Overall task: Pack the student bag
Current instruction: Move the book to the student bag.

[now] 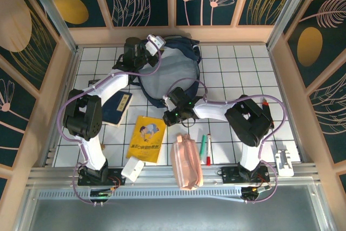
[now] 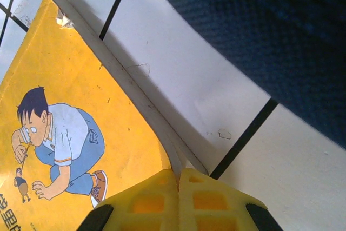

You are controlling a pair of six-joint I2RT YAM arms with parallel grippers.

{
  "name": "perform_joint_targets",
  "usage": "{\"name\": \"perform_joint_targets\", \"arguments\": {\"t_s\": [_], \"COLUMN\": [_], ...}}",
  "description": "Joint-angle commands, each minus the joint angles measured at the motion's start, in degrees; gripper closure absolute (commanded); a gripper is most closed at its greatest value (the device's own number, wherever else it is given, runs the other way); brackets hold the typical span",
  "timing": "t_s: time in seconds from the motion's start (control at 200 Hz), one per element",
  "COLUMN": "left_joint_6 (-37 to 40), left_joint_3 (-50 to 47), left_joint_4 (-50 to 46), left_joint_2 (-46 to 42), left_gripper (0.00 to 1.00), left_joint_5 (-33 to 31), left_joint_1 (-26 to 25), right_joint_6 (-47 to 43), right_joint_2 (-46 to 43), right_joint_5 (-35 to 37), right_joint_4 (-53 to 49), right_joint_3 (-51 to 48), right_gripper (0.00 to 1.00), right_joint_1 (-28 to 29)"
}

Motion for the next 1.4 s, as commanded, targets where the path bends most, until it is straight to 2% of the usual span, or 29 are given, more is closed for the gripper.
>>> {"name": "perform_joint_targets", "arguments": {"t_s": [0.0,0.355,0.776,1.011,1.086,1.191,1.291,1.396], "left_joint_6": [1.1,2.6,4.5,5.9,6.2,5.7,5.2,5.0], "left_joint_3": [0.8,2.1,1.9,1.3,1.4,0.8,-0.8,-1.9], "left_joint_4": [3.1,1.2,-0.1,-0.9,-1.1,-0.7,0.5,0.8], "left_joint_2": [-2.1,-1.7,-1.6,-2.2,-2.2,-2.4,-2.8,-2.8], "left_gripper": [1.0,1.0,1.0,1.0,1.0,1.0,1.0,1.0], "left_joint_5": [0.8,0.4,0.2,0.1,0.0,-0.2,0.3,0.7], "left_joint_1": [0.4,0.5,0.6,0.6,0.6,0.6,0.6,0.6], "right_joint_6": [1.1,2.8,0.5,0.7,1.1,2.2,1.4,0.5], "right_joint_2": [-4.7,-17.4,-19.3,-20.2,-20.4,-20.5,-20.1,-17.6], "right_joint_5": [-0.2,1.5,4.3,3.4,3.5,3.6,4.8,4.9], "right_joint_4": [-1.8,-6.9,-17.4,-21.6,-22.0,-18.6,-13.7,-10.6], "right_joint_3": [1.4,5.1,22.6,27.8,26.4,18.5,11.0,10.1], "right_gripper": [1.0,1.0,1.0,1.0,1.0,1.0,1.0,1.0], "right_joint_1": [-0.2,-0.8,-1.7,-1.9,-2.0,-3.3,-6.4,-11.0]}}
